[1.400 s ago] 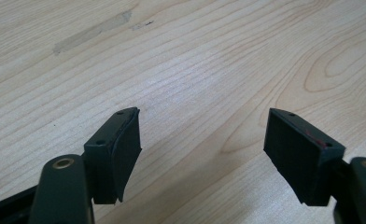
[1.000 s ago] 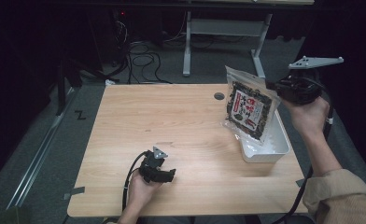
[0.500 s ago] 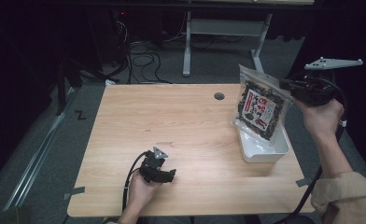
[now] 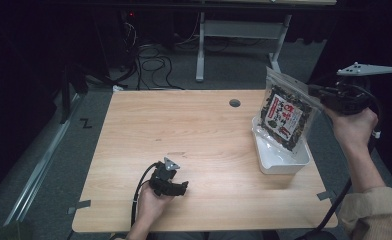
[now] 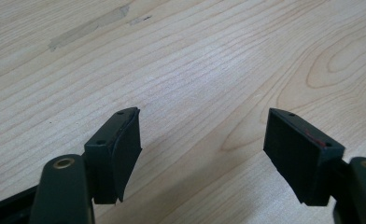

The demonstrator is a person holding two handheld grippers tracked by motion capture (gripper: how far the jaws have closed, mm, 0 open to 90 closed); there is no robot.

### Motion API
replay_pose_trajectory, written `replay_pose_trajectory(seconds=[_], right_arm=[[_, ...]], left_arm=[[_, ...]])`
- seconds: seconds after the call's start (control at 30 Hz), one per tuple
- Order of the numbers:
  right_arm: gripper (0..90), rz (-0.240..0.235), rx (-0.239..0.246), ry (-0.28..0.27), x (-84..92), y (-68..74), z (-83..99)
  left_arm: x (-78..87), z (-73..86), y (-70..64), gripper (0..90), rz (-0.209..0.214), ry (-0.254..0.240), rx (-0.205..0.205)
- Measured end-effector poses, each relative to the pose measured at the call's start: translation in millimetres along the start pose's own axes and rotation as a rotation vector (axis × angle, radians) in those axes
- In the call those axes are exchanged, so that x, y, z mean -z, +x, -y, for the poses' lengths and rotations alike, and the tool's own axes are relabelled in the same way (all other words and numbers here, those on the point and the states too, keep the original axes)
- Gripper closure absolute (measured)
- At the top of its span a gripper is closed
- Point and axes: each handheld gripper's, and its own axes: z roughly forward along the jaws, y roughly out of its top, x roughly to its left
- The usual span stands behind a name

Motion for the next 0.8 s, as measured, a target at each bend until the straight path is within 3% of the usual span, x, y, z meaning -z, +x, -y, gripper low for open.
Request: replay_pose_trajectory(seconds=[0.5, 0.8], right_arm=[[90.0, 0.039, -0.016, -0.002, 6.2, -10.9, 6.0], [90.0, 0.035, -0.019, 0.022, -3.9, -10.0, 15.4]], left_arm=[[-1.2, -0.2, 0.2, 28.0, 0.000, 0.004, -0.002], [-1.8, 0.0, -0.1, 28.0, 0.000, 0.008, -0.005]])
